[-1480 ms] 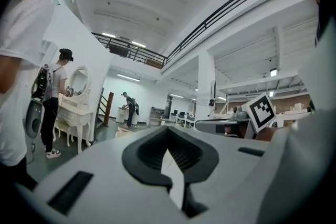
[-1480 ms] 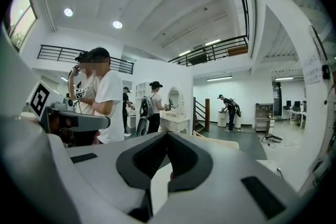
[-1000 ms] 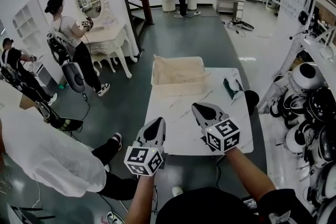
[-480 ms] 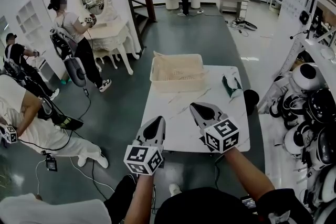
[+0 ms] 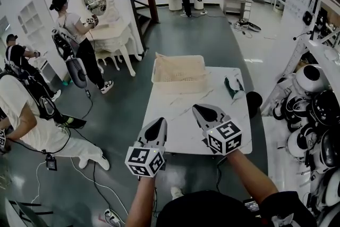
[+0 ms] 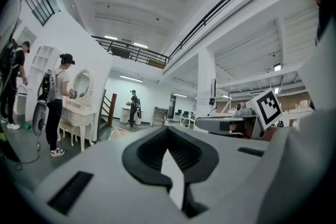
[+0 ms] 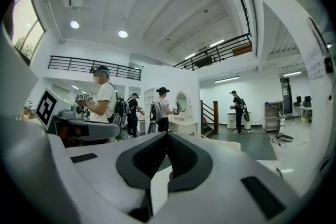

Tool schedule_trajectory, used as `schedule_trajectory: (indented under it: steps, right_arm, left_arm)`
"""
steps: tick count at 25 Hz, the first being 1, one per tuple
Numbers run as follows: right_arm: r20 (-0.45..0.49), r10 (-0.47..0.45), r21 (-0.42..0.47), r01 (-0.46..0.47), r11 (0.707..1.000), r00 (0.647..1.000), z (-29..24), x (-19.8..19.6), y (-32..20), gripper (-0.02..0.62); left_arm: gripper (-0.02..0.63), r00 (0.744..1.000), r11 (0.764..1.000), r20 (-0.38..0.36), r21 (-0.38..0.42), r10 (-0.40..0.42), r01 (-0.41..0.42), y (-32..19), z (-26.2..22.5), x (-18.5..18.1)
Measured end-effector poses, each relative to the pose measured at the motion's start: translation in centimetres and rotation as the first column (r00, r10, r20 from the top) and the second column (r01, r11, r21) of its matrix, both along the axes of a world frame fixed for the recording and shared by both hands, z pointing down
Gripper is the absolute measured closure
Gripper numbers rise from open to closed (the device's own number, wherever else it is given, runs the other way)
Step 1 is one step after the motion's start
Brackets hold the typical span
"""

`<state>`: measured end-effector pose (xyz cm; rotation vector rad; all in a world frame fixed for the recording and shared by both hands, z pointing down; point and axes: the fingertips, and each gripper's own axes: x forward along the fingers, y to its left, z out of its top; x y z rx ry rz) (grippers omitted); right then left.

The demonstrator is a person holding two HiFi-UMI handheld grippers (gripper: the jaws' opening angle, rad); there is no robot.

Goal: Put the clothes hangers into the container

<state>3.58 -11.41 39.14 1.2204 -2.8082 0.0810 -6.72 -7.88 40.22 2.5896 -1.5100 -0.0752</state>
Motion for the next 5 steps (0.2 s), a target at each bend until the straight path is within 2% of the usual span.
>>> schedule_trajectory:
  steps: [5]
  right_arm:
    - [-0.002,0.003,-0.001,-0.003,1.000,1.000,0.16,0.05,-0.10,0.577]
  left_arm:
    - [0.601,1.000,1.000,0.002,0.002,0.000,0.000,-0.07,0.00,-0.07]
